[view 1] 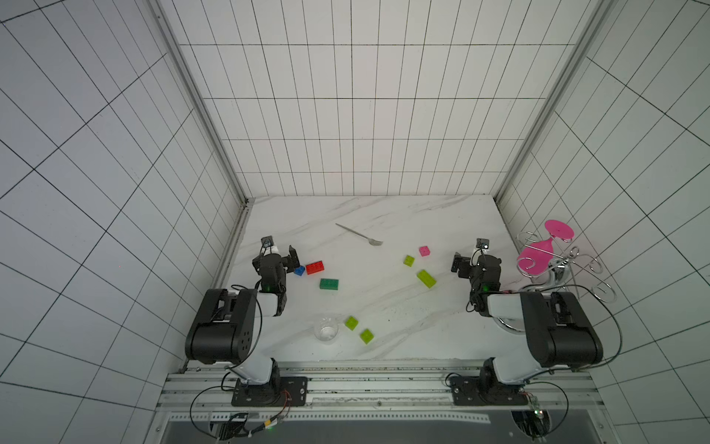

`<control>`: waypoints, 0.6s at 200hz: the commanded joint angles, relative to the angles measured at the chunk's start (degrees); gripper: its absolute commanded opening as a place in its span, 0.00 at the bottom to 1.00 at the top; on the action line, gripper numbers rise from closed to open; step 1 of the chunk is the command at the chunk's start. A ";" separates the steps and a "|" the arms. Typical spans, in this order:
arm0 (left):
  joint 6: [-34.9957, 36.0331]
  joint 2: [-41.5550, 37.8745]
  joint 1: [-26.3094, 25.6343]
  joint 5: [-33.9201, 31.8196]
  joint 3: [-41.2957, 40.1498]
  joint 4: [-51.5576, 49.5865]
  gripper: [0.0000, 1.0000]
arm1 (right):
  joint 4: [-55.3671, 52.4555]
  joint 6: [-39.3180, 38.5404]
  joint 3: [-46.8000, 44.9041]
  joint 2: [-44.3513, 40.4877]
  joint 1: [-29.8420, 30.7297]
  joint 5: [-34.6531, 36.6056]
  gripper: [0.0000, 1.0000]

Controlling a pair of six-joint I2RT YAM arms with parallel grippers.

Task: Assemble a spoon with lego
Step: Pick up the lego brick from the center of the board.

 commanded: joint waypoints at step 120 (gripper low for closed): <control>1.16 -0.71 -1.34 -2.30 -0.03 1.61 0.99 | -0.15 -2.09 0.51 -0.03 -0.03 -4.82 0.99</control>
